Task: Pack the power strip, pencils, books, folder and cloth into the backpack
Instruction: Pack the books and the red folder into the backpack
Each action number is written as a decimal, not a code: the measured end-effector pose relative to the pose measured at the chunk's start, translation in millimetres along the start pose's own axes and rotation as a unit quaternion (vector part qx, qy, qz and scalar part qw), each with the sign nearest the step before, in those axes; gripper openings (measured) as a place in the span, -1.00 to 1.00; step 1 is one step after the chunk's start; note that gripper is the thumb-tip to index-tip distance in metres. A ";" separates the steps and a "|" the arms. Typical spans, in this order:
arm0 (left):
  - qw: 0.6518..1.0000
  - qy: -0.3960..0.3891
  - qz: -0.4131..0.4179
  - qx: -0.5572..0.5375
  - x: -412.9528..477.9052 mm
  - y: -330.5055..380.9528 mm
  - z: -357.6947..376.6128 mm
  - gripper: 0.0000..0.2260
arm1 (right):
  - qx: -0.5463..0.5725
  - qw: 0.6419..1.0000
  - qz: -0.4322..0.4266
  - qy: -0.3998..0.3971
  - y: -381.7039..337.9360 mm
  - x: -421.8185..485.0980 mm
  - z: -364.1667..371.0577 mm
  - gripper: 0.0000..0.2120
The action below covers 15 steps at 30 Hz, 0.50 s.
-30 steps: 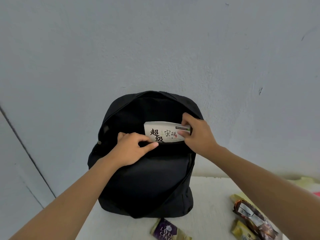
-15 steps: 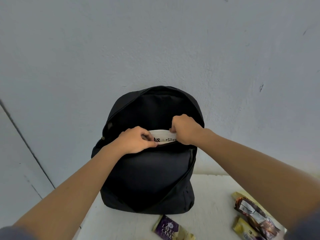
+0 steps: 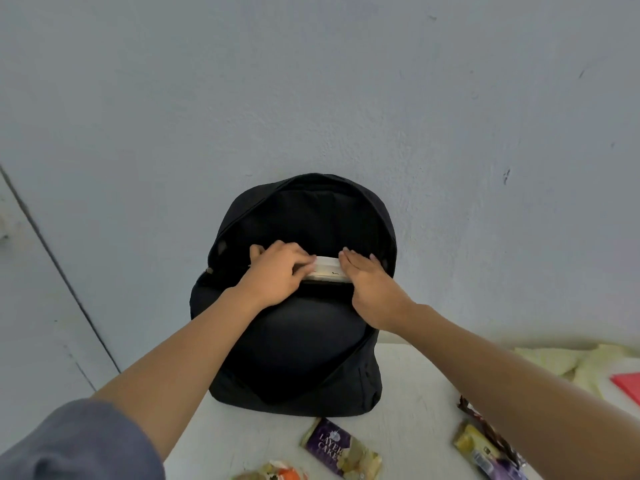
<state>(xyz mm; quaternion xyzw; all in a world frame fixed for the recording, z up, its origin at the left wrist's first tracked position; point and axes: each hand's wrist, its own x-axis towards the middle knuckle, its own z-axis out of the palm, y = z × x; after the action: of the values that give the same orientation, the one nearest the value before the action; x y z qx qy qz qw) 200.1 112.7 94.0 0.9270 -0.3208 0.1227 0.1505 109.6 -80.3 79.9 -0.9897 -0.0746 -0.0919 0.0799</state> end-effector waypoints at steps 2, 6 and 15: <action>0.998 -0.055 -0.007 0.000 1.2 4.6 -9.3 -0.69 | 0.003 1.000 0.004 -0.006 3.7 -0.5 -0.9 -0.39; 0.984 -0.168 -0.016 0.053 0.8 16.0 -31.9 -0.60 | -0.003 0.990 0.046 -0.133 1.6 18.8 -24.7 -0.46; 0.990 0.083 0.078 -0.082 -127.7 35.8 -43.3 -0.83 | 0.135 0.955 -0.065 0.255 -42.3 -68.6 0.6 -0.84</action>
<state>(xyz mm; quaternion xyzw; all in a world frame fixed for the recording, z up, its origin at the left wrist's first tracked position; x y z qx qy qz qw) 74.2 172.6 99.8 0.8701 -0.3878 0.1841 0.2419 36.1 -48.0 72.0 -0.9064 -0.1281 -0.3352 0.2229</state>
